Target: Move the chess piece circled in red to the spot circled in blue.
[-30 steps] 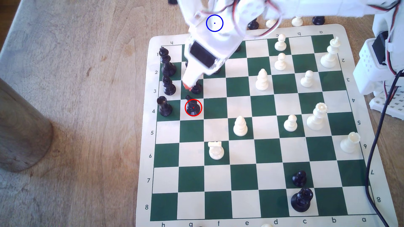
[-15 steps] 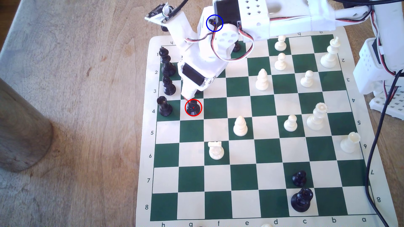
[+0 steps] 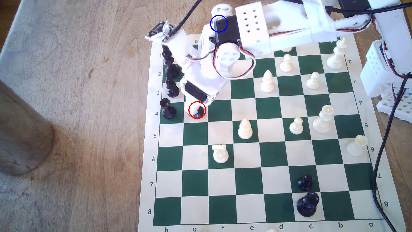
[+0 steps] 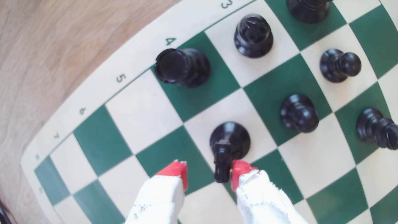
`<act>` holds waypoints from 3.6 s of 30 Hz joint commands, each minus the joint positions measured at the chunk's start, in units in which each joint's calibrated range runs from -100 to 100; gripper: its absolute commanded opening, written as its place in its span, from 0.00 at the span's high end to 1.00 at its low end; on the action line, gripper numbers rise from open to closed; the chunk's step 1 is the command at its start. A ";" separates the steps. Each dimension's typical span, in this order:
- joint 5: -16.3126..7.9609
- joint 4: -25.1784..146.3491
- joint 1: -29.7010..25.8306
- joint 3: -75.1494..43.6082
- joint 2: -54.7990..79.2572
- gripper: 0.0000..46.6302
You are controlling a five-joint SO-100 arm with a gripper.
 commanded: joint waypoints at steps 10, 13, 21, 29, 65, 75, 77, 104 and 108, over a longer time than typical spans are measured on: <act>1.81 -2.17 1.58 -5.81 -0.91 0.80; 1.95 -2.17 1.97 -5.81 -0.57 0.82; 2.10 -2.66 2.21 -5.90 0.02 0.98; 1.61 -3.07 1.66 -5.99 -1.00 0.99; -0.49 22.24 20.67 -30.01 -17.89 0.99; 1.32 16.34 30.45 -30.01 -7.02 0.99; 1.76 15.60 31.15 -30.83 -4.90 0.99; 2.93 16.26 31.07 -36.99 13.60 0.99; 2.78 16.34 30.21 -37.08 13.60 0.99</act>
